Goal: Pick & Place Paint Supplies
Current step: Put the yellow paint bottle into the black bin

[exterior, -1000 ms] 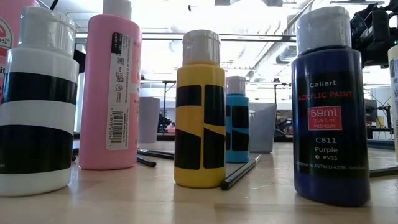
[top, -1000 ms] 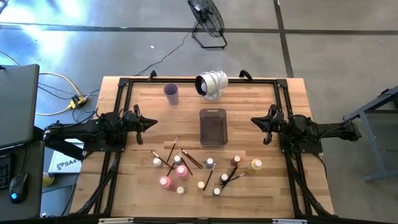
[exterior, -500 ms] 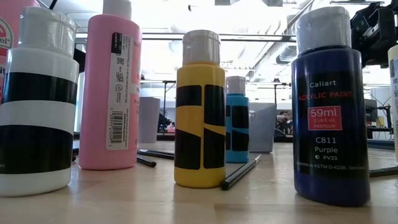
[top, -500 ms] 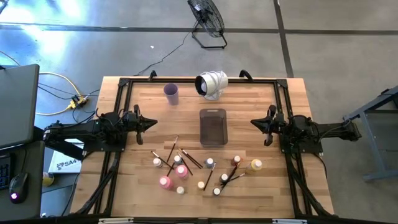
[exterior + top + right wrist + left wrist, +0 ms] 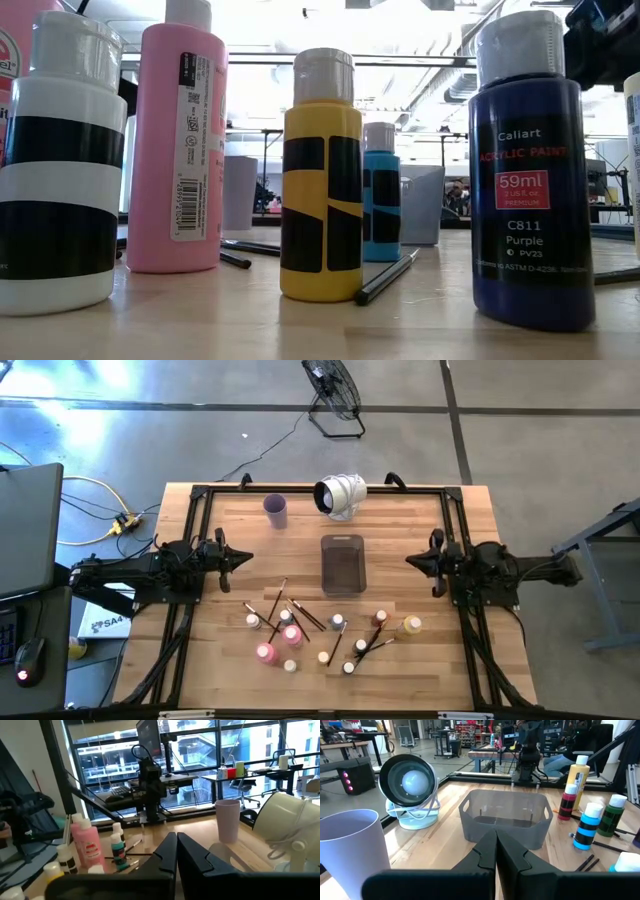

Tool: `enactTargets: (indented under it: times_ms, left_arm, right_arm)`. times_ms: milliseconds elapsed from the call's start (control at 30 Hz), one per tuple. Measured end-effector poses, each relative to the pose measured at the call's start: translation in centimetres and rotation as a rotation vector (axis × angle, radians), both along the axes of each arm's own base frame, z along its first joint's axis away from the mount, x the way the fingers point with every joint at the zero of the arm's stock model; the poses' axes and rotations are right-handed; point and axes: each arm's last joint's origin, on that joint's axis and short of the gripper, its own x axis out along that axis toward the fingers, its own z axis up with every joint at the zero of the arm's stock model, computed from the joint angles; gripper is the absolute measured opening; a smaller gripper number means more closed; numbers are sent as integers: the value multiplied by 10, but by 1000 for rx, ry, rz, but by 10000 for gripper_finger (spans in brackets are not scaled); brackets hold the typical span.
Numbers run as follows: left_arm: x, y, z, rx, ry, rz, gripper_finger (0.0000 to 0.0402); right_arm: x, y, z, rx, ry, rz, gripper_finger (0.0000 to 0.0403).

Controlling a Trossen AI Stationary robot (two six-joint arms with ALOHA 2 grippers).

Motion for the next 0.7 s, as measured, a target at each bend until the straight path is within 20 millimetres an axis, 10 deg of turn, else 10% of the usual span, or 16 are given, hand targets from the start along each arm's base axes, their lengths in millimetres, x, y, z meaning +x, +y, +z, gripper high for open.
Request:
enactTargets:
  times_ms: [700]
  left_arm:
    - [0,0,1,0,-2,0,0]
  right_arm:
    - [28,4,92,65,351,70,3]
